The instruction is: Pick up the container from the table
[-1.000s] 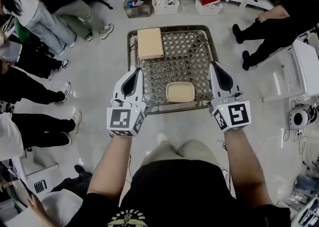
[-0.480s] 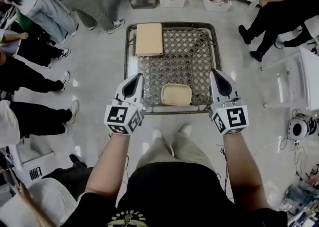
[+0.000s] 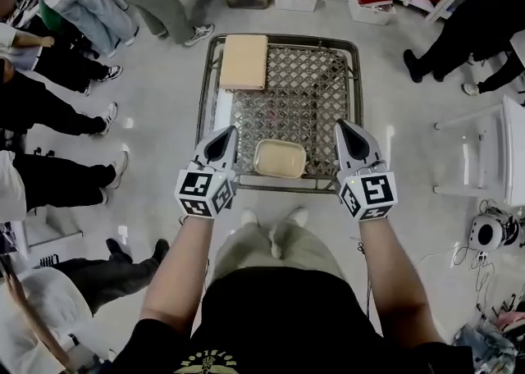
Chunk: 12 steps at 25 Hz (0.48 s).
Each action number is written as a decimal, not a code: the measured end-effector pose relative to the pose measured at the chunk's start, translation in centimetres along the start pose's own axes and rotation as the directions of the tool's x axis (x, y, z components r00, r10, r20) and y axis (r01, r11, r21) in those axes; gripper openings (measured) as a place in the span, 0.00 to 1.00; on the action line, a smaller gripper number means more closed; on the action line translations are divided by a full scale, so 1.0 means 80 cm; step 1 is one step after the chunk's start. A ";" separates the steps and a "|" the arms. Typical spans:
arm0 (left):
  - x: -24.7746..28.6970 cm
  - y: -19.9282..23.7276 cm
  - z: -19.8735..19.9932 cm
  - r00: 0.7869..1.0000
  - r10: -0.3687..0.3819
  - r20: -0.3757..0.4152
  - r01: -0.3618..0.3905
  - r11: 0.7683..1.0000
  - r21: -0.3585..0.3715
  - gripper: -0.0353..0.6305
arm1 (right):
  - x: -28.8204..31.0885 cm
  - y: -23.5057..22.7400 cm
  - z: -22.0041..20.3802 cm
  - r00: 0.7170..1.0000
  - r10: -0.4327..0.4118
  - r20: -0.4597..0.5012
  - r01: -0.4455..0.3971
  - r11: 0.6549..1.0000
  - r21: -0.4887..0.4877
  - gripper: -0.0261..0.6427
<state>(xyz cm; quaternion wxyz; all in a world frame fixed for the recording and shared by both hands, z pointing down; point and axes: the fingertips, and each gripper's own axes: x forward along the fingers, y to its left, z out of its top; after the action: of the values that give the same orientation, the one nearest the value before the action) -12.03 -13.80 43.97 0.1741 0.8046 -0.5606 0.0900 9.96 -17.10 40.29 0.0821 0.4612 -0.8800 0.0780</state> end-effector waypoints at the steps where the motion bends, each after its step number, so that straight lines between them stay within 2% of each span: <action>1: 0.003 -0.001 -0.007 1.000 -0.002 -0.016 0.002 1.000 -0.002 0.06 | 0.001 0.000 -0.009 1.000 0.006 -0.017 -0.006 1.000 0.003 0.05; 6: 0.015 0.005 -0.052 0.995 -0.007 -0.095 0.008 1.000 0.001 0.06 | 0.013 0.004 -0.053 0.995 0.017 -0.099 -0.014 1.000 0.025 0.05; 12: 0.035 0.017 -0.097 0.980 -0.062 -0.188 0.066 0.998 0.011 0.06 | 0.026 0.015 -0.104 0.983 -0.017 -0.185 0.023 0.999 0.032 0.05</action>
<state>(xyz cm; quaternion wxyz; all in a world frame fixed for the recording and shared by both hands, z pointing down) -11.90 -13.74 52.31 0.2221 0.8116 -0.5147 0.1645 8.39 -16.27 48.77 0.1561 0.4621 -0.8626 0.1346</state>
